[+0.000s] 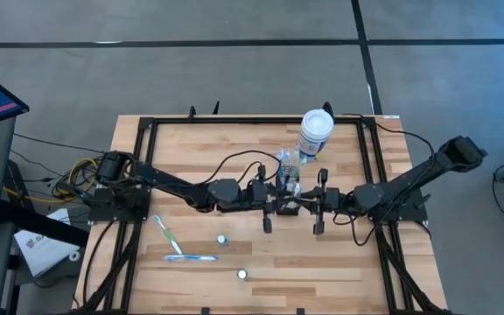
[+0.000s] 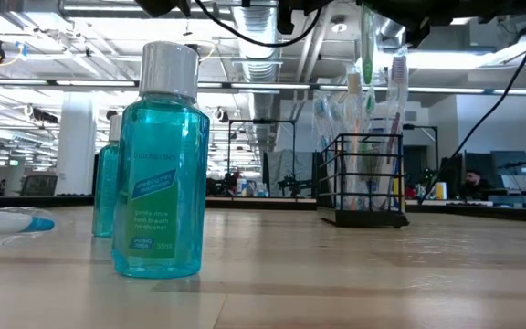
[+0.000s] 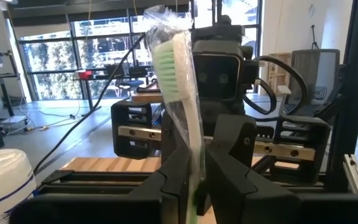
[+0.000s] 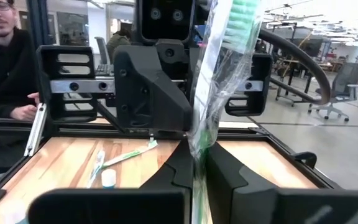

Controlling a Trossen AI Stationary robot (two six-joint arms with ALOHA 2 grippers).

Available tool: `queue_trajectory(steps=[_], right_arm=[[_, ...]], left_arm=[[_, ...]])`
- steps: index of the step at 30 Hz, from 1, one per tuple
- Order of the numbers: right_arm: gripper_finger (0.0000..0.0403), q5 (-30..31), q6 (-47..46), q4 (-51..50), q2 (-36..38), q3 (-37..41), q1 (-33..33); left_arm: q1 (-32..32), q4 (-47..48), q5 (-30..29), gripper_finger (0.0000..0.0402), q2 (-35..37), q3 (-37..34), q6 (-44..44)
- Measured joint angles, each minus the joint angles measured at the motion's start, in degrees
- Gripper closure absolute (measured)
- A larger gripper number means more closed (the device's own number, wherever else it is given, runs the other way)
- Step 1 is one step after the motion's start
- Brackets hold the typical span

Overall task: Pick & Place toothbrushing station
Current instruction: Put the bottom green toothbrush into the wire mesh organizer

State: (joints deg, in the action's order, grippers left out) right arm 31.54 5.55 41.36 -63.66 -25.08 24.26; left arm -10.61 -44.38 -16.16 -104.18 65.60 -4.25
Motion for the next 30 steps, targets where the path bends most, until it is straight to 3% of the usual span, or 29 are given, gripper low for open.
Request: queue_trajectory(steps=[13,19,30], right_arm=[[0.0394,8.40,0.38,-4.76,3.84,-0.04,5.90],[0.0394,11.27,-1.27,-6.49,4.13,0.43,8.42],[0.0394,12.29,-3.07,-3.06,4.04,4.11,6.52]], left_arm=[[-1.16,3.78,-0.33,0.0355,1.16,-0.99,0.00],[-2.14,4.20,-0.33,0.0355,6.22,-6.04,0.45],[-6.93,4.02,-0.12,0.0355,16.56,-14.48,1.76]])
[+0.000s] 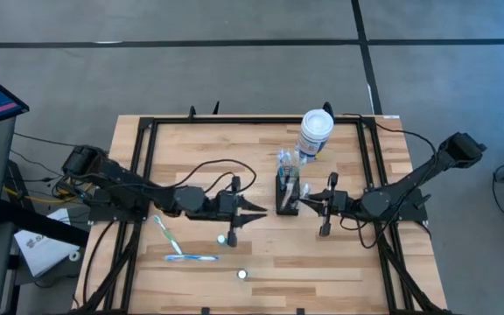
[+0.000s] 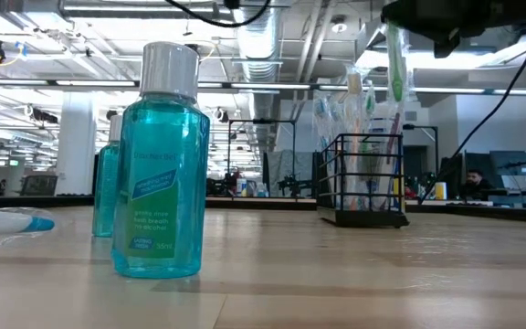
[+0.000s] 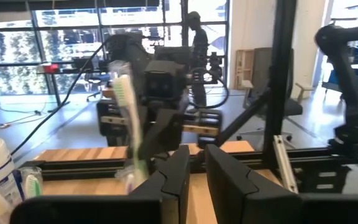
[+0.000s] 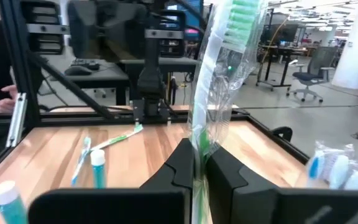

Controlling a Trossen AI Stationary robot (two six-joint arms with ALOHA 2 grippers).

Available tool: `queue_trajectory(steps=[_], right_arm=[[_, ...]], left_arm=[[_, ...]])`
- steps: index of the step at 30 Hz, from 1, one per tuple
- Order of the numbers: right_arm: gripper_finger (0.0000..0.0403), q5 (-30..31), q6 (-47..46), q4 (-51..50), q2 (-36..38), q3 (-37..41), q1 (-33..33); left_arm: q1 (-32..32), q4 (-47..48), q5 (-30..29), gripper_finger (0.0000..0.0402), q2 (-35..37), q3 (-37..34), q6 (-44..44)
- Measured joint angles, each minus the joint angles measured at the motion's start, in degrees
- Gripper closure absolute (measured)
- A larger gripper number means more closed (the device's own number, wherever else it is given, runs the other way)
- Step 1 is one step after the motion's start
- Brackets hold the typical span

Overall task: Pick & Place toothbrushing station
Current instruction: Put the bottom green toothbrush into the wire mesh organizer

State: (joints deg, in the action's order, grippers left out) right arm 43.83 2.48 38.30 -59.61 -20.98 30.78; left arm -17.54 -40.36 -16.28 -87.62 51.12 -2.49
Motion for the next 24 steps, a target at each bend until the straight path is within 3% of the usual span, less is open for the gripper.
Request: queue_trajectory(steps=[24], right_arm=[[0.0394,-1.97,-2.58,5.72,-5.00,3.33,-5.48]], left_arm=[[-6.90,-0.39,-0.19,0.0355,2.26,-3.02,1.45]])
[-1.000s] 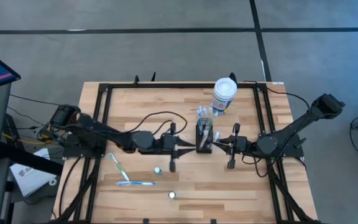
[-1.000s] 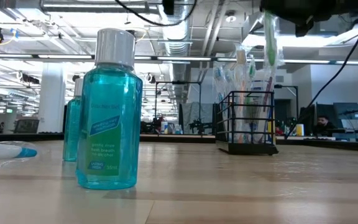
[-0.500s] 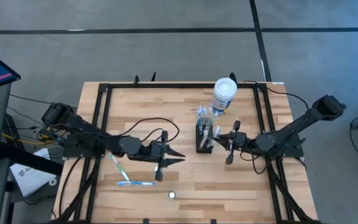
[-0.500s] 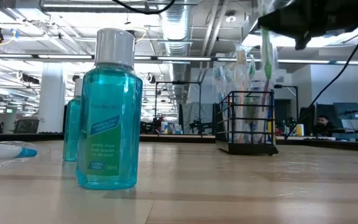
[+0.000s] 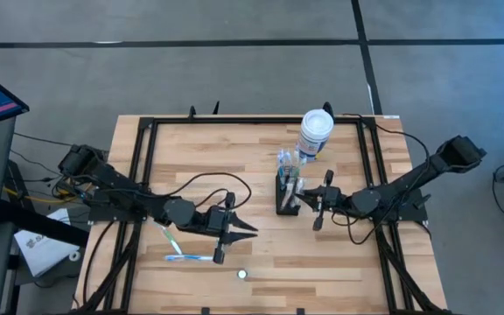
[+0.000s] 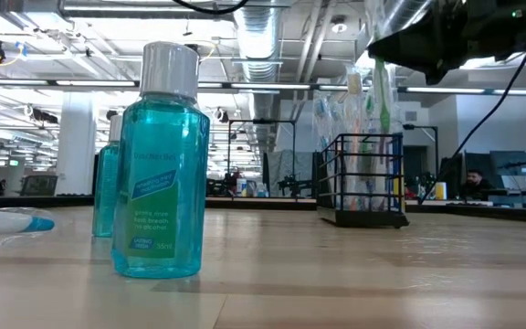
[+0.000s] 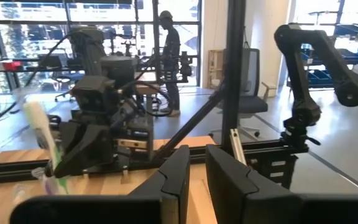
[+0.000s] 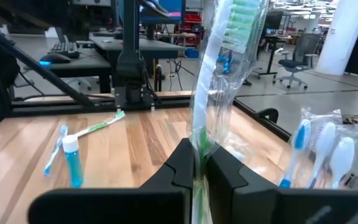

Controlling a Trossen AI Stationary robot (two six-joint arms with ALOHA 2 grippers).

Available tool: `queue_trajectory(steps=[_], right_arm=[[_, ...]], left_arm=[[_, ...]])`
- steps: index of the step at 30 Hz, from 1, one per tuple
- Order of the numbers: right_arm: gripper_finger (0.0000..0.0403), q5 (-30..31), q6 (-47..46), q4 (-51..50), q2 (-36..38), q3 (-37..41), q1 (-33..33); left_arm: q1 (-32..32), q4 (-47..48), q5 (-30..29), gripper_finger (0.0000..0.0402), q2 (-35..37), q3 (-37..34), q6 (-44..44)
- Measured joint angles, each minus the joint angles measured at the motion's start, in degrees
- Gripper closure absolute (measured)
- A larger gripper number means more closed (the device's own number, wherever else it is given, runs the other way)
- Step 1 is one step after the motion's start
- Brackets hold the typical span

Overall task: Pick & Place toothbrushing station
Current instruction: Put the bottom green toothbrush into the wire mesh organizer

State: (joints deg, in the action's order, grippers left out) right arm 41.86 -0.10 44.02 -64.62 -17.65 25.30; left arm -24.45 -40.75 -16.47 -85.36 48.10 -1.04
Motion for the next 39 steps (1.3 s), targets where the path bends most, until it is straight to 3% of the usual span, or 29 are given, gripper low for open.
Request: queue_trajectory(steps=[13,39], right_arm=[[0.0394,-0.04,0.02,2.41,-4.09,-0.04,-0.07],[0.0391,-0.08,-3.21,-0.35,-4.11,0.67,-0.32]], left_arm=[[-3.03,0.11,0.01,0.0355,-0.02,-0.04,-0.07],[-4.15,2.27,0.02,0.0355,-0.09,-0.11,0.02]])
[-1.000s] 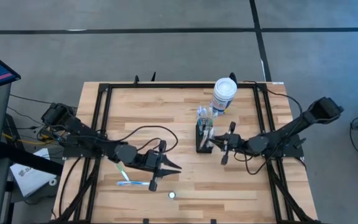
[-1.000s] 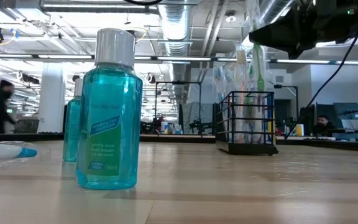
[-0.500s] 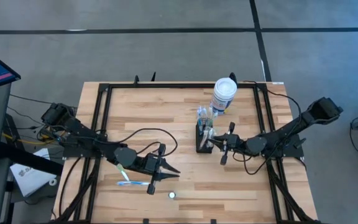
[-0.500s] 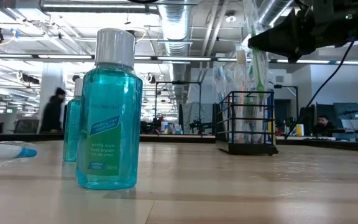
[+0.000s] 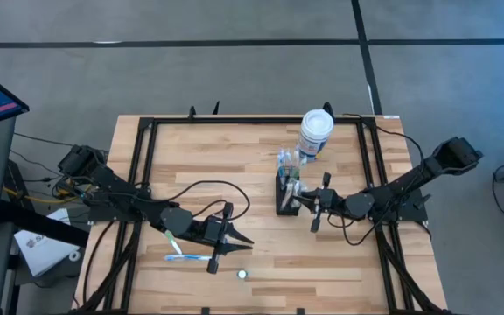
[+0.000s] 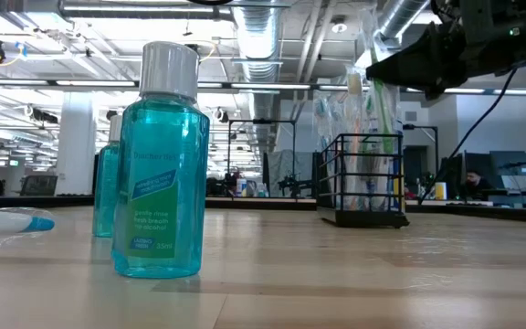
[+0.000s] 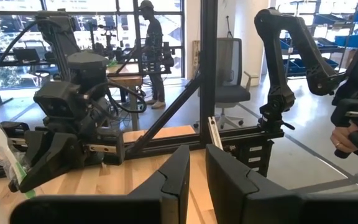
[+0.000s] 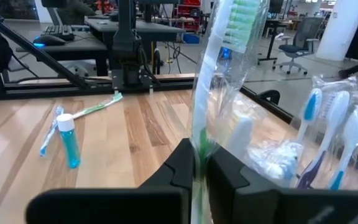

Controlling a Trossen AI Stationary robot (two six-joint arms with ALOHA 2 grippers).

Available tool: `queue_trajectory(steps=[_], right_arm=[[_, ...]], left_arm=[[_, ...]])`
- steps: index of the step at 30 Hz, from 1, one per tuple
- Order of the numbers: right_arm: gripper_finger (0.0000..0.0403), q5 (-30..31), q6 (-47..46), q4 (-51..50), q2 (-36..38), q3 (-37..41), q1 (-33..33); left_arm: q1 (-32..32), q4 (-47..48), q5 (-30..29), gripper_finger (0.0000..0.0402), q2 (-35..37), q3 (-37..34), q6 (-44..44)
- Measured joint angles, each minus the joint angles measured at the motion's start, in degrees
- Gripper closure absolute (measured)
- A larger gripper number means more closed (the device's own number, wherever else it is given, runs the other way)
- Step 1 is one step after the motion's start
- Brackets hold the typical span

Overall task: Pick & Place toothbrushing station
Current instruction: Put the bottom green toothbrush into the wire mesh organizer

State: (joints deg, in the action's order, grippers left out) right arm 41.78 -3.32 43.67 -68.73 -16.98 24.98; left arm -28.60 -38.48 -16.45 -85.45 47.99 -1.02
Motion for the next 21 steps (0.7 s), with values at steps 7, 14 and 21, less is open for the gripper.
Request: queue_trajectory(steps=[7,14,21], right_arm=[[0.0347,0.02,-1.11,0.49,0.00,0.34,-0.03],[0.0335,0.04,-0.80,0.51,0.07,0.34,-0.14],[0.0333,0.06,-0.80,0.51,0.09,0.34,-0.33]], left_arm=[[0.00,0.11,0.00,0.0355,0.00,0.00,0.00],[0.00,0.17,0.00,0.0355,0.00,0.00,0.00],[0.00,0.17,0.00,0.0355,0.00,0.00,0.00]])
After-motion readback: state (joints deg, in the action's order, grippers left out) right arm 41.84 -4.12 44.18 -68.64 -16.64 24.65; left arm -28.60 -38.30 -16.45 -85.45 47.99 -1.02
